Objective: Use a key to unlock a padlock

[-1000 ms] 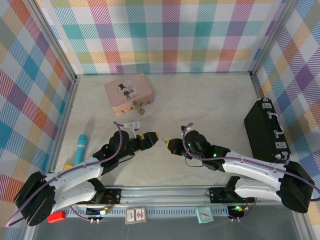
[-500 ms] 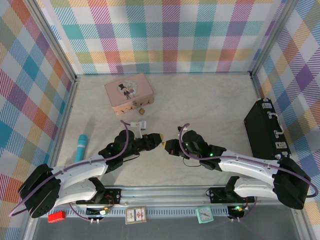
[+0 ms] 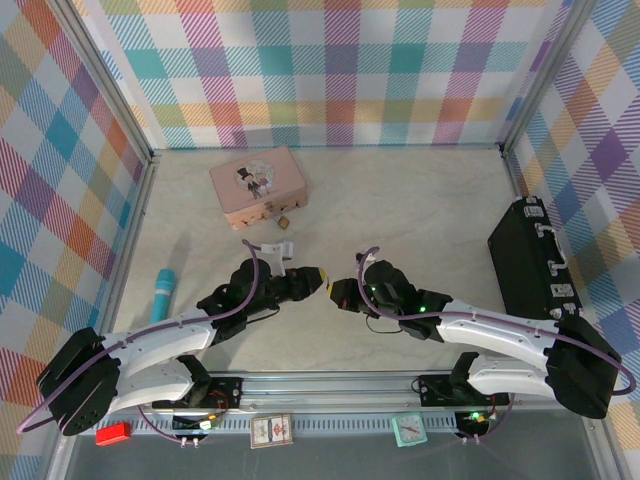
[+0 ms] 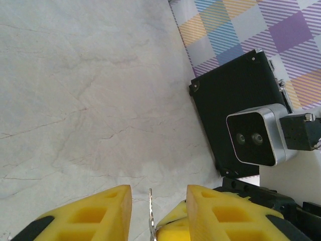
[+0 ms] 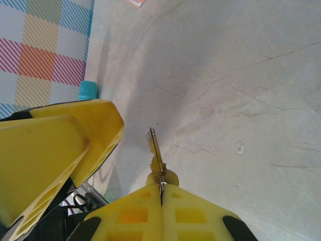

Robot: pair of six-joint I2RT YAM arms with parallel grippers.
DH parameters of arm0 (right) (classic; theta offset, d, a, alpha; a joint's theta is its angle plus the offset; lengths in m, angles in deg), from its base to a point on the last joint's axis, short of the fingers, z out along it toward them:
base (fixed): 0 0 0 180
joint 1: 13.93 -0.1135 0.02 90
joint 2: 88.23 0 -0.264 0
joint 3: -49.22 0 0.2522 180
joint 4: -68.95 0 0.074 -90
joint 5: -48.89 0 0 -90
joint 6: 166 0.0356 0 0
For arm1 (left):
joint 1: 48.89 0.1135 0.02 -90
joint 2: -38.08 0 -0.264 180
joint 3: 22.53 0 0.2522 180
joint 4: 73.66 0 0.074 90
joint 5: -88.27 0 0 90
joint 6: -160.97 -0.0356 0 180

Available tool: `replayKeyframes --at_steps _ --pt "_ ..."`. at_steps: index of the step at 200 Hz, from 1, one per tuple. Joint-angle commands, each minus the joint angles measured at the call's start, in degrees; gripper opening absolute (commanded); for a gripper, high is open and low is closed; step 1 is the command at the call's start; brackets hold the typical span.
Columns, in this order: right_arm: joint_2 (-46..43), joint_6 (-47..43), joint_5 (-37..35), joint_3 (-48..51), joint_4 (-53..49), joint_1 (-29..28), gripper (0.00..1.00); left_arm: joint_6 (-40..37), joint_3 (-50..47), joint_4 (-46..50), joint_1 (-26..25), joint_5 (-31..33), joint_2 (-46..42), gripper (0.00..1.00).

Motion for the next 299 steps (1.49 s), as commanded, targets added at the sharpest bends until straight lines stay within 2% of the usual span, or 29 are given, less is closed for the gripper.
replayKeyframes --at_steps 1,36,106,222,299 --pt "-0.81 0.22 -0.86 -0.79 -0.35 0.38 0.0 -1.97 2.19 1.27 -1.03 0.1 -0.07 0.35" --pt "-0.57 -1.24 -0.62 -0.9 -0.19 0.4 0.0 -1.77 2.34 1.7 -1.13 0.14 0.34 0.37" --pt "1.1 -9.58 1.6 -1.86 1.76 0.11 0.0 -1.35 5.7 6.39 -1.12 0.47 3.23 0.38" --pt "1.01 -17.32 -2.43 -2.03 2.37 -1.83 0.0 -1.12 9.77 11.03 -1.12 -2.75 7.25 0.39" --pt "1.47 -18.07 -3.23 -2.73 1.94 -2.21 0.0 -1.29 9.95 12.25 -1.11 -2.88 7.66 0.28"
